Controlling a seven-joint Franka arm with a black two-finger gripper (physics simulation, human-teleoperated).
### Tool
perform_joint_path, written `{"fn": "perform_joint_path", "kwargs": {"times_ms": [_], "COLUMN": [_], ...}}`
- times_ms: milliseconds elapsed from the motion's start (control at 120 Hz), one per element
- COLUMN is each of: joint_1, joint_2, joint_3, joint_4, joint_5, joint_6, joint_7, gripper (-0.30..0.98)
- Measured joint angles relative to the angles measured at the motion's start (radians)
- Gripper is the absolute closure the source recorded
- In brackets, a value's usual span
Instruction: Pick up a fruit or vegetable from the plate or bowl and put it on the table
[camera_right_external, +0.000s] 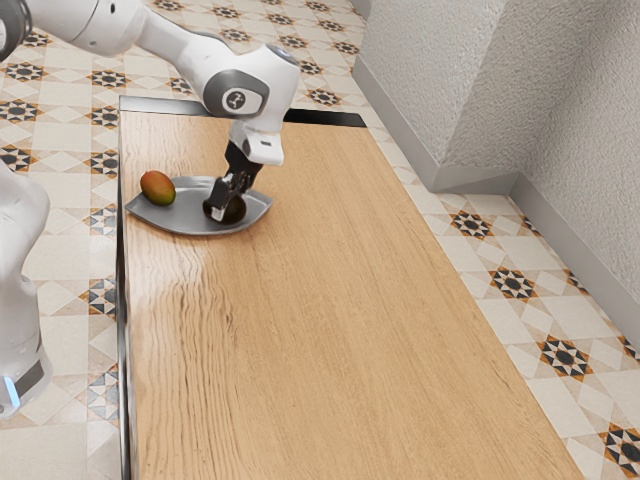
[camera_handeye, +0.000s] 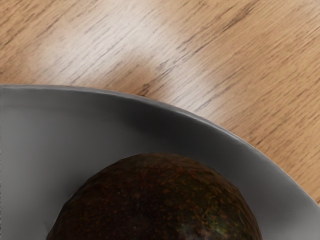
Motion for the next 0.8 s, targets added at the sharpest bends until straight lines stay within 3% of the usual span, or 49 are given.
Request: {"fn": "perform_joint_path", "kwargs": {"times_ms": [108,350,467,625,800], "joint_1": [0.0,-0.001,-0.005,-0.048,-0.057], "joint_2": [0.0,-0.029,-0.019,0.118,0.264], "joint_3": [0.002,0.0,-0.062,-0.104,-0.107], "joint_4": [0.0,0.024,0.124,0.307,0.405], "joint_5": [-0.007,-0.018,-0.024,-0.039,-0.098], "joint_6": [0.007,0.009,-0.001,-0.008,-0.004], "joint_7": [-0.001,-0.004,-0.005,-0.005,0.005], "gripper": [0.38,0.42,0.42,0.42,0.43]}}
